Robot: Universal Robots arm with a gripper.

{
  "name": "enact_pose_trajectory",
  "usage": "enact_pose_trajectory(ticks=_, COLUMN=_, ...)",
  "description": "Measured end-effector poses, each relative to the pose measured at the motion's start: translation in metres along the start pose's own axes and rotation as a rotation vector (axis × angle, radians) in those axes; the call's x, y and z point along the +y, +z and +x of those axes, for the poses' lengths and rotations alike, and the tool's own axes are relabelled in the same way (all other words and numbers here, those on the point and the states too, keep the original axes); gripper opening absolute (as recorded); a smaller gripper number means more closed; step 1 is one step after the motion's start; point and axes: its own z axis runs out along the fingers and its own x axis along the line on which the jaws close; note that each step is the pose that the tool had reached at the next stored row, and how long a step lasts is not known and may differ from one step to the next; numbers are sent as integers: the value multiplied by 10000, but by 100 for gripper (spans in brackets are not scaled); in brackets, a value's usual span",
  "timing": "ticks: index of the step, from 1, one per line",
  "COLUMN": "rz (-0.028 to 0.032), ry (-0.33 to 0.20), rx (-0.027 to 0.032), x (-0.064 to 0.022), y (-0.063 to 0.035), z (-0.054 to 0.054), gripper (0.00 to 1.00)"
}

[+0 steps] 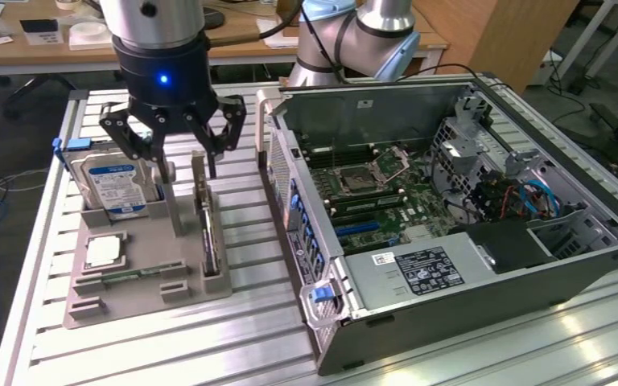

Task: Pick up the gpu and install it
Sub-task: 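Pick up the gpu and move the gpu toward the slot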

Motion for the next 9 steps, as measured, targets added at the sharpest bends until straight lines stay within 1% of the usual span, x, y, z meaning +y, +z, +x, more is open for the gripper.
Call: enact_pose_trajectory(ticks=9, rz=2, ry=-1, rx=2, x=-24, y=28, z=-1, gripper=59)
